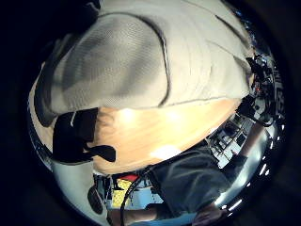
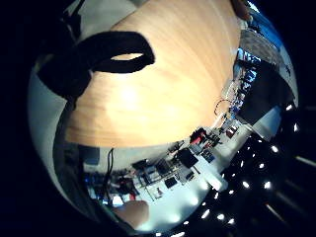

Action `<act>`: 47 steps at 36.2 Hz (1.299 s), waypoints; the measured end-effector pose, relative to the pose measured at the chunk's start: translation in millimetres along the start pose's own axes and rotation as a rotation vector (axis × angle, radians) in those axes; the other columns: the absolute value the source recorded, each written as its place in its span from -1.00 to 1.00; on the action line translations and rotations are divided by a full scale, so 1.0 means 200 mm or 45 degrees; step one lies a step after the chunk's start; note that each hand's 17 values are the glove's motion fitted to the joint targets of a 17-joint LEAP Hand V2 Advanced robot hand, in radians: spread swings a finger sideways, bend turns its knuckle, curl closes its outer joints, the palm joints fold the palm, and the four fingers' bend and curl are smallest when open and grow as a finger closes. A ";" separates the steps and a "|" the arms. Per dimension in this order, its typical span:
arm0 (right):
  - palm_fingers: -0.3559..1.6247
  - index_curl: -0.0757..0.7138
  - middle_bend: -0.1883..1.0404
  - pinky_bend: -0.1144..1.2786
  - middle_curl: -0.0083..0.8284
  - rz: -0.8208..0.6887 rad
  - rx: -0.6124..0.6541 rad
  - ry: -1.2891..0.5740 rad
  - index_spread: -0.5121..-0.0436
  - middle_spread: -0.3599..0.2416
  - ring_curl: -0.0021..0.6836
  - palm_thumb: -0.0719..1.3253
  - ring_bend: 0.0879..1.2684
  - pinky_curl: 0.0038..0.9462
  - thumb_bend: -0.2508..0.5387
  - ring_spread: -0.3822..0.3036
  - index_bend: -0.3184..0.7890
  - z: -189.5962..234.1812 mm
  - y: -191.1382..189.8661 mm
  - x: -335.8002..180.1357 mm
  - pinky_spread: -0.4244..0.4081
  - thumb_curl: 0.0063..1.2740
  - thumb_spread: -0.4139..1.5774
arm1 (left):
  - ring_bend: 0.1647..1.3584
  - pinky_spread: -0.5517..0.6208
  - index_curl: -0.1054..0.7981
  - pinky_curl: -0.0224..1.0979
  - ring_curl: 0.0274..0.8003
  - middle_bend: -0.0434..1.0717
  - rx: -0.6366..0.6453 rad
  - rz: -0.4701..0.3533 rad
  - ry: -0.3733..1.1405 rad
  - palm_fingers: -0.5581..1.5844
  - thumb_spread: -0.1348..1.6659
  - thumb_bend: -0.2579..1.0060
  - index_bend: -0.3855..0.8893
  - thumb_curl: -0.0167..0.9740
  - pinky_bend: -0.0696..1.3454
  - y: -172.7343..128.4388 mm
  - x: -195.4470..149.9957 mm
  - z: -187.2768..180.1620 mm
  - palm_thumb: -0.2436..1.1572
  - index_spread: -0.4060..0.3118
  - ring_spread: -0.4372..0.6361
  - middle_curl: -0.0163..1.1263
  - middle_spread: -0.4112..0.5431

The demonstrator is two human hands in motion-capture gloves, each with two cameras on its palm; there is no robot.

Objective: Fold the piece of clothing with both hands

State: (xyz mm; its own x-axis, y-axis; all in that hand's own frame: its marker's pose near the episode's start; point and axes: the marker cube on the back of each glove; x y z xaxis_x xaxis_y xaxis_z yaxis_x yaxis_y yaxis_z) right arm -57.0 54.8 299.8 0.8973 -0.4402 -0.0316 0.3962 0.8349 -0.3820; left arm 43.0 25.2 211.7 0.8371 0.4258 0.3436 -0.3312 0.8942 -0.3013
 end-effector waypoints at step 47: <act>0.71 0.21 -0.15 -0.05 0.14 0.060 0.468 -0.027 0.10 -0.30 0.27 0.78 0.01 -0.24 -0.39 -0.63 -0.10 -0.66 -0.06 0.18 -0.80 -0.40 0.28 | -0.51 -0.80 0.03 -0.31 -0.14 -0.63 0.306 -0.043 0.214 0.58 0.50 -0.57 -0.19 -0.36 -0.06 -0.19 -0.29 -0.28 0.49 -0.63 -0.81 -0.33 -0.73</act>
State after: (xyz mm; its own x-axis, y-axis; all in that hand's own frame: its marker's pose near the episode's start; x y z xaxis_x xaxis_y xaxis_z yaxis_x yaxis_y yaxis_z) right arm -56.2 -14.5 181.3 0.9186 -0.3947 -0.0205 0.3943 0.9187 -0.0231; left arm 30.9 -40.6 153.3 0.9033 0.3840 0.1914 -0.3785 0.9233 -0.0660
